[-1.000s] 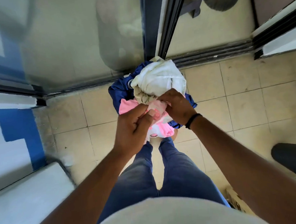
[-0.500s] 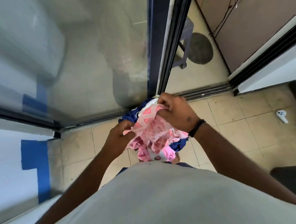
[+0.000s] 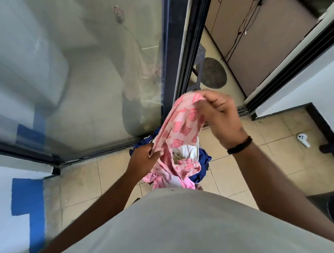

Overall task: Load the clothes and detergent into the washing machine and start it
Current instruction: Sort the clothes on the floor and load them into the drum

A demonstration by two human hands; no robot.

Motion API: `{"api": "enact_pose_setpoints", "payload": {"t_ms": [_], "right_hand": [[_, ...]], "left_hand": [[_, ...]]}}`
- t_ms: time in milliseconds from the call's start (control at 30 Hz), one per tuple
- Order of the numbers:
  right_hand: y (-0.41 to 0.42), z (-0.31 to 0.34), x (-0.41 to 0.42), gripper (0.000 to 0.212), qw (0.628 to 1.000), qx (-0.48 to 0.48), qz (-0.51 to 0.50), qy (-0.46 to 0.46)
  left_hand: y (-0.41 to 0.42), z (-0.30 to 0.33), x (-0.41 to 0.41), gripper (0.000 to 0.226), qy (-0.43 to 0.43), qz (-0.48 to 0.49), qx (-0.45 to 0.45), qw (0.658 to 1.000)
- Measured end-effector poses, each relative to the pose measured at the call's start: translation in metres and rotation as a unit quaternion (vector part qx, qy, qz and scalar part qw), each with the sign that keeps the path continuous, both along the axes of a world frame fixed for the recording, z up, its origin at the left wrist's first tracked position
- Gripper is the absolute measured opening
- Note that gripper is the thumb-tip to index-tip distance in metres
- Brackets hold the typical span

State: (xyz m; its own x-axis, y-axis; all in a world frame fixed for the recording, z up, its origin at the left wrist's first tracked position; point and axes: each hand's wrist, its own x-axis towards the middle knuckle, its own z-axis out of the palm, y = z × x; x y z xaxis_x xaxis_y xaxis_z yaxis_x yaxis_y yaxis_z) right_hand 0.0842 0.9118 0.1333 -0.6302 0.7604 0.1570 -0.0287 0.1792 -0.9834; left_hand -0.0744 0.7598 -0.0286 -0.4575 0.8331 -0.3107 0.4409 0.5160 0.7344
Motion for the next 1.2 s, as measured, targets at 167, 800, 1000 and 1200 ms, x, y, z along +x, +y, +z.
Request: {"api": "enact_pose_setpoints", "payload": {"t_ms": [167, 800, 1000, 1200], "right_hand": [[0.029, -0.023, 0.025, 0.020, 0.942, 0.143, -0.229, -0.198], [-0.005, -0.099, 0.006, 0.006, 0.970, 0.006, 0.038, -0.242], [0.009, -0.053, 0.005, 0.016, 0.976, -0.193, 0.076, -0.065], [0.020, -0.058, -0.001, 0.039, 0.950, -0.307, 0.002, 0.050]], "left_hand": [[-0.010, -0.010, -0.014, 0.030, 0.025, 0.054, -0.030, 0.998], [0.034, 0.085, 0.013, 0.048, -0.147, 0.048, 0.223, 0.962], [0.027, 0.047, 0.004, 0.095, -0.153, -0.010, 0.079, 0.985], [0.050, 0.056, 0.023, 0.011, -0.097, 0.063, 0.121, 0.986]]}}
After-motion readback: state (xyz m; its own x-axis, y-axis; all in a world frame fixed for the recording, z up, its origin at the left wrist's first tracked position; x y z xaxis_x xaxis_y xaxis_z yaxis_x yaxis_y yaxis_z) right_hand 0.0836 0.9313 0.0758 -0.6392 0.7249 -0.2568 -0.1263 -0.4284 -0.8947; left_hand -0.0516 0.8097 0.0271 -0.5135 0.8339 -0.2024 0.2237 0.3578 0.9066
